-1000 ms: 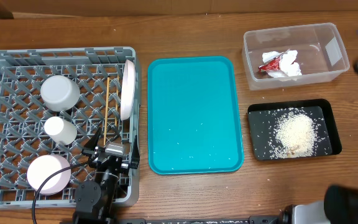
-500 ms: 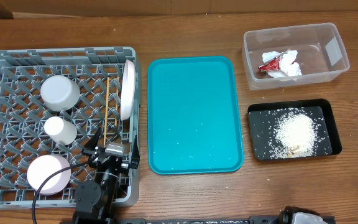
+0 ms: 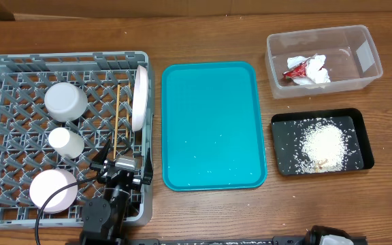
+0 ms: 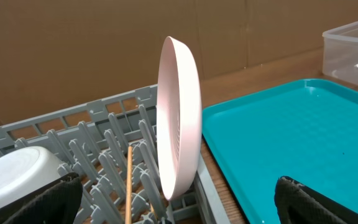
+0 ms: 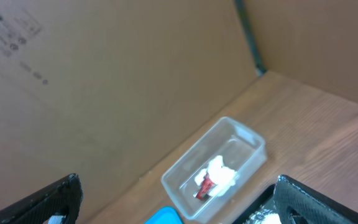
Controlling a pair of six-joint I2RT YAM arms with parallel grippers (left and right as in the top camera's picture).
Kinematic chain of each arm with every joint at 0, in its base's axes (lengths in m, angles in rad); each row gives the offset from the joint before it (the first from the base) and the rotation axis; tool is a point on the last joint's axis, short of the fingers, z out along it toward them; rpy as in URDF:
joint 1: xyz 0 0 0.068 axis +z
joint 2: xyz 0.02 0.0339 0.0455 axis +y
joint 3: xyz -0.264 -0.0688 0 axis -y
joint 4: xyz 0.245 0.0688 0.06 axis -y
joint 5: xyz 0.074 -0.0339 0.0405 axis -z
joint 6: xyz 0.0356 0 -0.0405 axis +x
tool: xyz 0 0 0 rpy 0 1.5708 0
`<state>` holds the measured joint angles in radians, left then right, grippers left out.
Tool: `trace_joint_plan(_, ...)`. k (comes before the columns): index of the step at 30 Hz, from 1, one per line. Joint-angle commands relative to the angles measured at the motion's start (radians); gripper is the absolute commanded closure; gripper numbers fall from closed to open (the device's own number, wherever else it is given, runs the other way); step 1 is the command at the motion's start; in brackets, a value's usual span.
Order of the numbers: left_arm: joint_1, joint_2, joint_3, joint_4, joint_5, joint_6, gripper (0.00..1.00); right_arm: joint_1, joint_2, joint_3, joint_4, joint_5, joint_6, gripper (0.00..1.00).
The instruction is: Sort waste into correct bins and load items into the dishwasher
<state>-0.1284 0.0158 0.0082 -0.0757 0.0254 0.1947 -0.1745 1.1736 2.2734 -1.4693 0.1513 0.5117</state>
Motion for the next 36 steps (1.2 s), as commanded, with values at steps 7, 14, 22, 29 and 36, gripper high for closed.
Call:
trace_joint_plan(7,0.007,-0.011,-0.003,-0.001,-0.006,0.015,0.00,0.019,-0.321,-0.626,0.353,-0.079,0.019,0.00)
trace_joint_plan(14,0.007,-0.011,-0.003,-0.001,-0.006,0.015,0.00,0.079,-0.618,-1.146,0.702,-0.078,0.042,0.00)
trace_joint_plan(22,0.007,-0.011,-0.003,-0.001,-0.006,0.015,0.00,0.158,-0.879,-1.572,0.932,-0.078,0.042,0.00)
trace_joint_plan(29,0.007,-0.011,-0.003,-0.001,-0.006,0.015,0.00,0.222,-1.024,-1.824,1.152,-0.021,0.042,0.00)
trace_joint_plan(36,0.007,-0.011,-0.003,-0.001,-0.006,0.015,0.00,0.248,-1.128,-2.000,1.298,-0.021,0.042,0.00)
